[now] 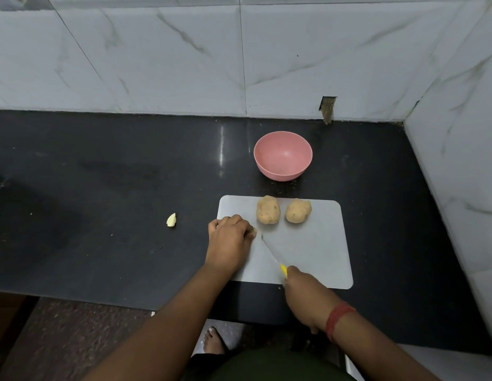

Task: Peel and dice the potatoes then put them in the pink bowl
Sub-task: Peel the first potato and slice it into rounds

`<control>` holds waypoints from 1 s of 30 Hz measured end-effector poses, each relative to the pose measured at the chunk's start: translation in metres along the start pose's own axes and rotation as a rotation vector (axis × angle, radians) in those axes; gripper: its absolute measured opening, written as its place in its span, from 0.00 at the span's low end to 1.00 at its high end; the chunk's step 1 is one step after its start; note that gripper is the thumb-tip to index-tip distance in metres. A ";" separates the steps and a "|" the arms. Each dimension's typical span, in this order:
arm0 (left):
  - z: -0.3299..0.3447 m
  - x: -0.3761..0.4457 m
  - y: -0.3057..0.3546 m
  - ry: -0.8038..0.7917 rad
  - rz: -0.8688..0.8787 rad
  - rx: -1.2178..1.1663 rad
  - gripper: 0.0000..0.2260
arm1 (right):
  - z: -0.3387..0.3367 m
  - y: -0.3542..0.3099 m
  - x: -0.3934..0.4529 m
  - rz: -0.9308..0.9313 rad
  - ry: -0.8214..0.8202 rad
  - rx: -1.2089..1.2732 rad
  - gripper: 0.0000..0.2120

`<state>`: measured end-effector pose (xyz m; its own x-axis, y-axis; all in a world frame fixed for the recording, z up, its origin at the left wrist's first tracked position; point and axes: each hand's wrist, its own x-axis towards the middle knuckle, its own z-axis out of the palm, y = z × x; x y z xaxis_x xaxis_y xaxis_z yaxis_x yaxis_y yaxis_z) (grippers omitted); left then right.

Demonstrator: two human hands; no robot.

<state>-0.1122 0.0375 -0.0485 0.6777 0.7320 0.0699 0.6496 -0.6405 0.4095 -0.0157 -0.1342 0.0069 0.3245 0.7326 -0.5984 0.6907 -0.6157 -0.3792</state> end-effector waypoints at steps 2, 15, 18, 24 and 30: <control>-0.002 -0.001 -0.002 -0.003 -0.003 -0.019 0.06 | -0.001 0.000 -0.006 -0.018 0.061 0.009 0.03; -0.002 -0.007 -0.004 0.035 -0.010 -0.065 0.04 | -0.013 -0.025 0.010 0.018 -0.024 0.088 0.02; -0.001 -0.007 -0.004 0.037 -0.012 -0.062 0.04 | -0.012 -0.027 0.013 0.024 -0.031 0.083 0.01; 0.000 -0.006 -0.004 0.047 -0.005 -0.037 0.05 | -0.012 -0.031 0.022 0.047 -0.078 -0.030 0.05; 0.002 -0.006 -0.006 0.051 -0.010 -0.052 0.06 | -0.009 -0.016 0.003 0.051 -0.075 0.024 0.07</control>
<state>-0.1197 0.0361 -0.0528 0.6515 0.7504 0.1115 0.6369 -0.6209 0.4569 -0.0200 -0.1197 0.0170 0.3090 0.6769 -0.6681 0.6588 -0.6590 -0.3629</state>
